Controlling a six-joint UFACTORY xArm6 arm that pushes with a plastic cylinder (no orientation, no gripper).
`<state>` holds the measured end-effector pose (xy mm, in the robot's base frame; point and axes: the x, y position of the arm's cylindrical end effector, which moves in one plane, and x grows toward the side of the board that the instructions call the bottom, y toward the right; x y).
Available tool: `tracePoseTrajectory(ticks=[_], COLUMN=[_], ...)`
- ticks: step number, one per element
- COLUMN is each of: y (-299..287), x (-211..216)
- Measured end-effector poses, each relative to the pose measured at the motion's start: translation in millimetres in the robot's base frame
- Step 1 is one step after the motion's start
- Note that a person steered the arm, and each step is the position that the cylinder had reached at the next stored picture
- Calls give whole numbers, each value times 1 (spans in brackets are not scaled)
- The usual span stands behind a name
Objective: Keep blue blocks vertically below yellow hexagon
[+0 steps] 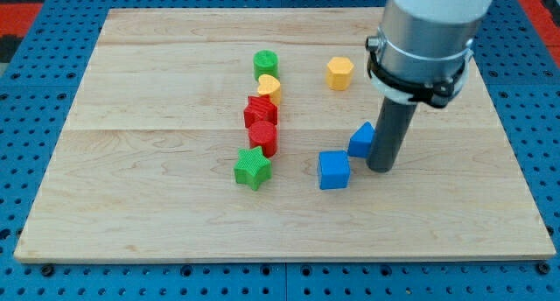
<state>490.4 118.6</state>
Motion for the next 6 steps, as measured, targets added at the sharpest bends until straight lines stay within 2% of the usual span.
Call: tracePoseTrajectory(ticks=[1,3,4,6], y=[0,11,-13,11], x=[-34,-49,-55,-51])
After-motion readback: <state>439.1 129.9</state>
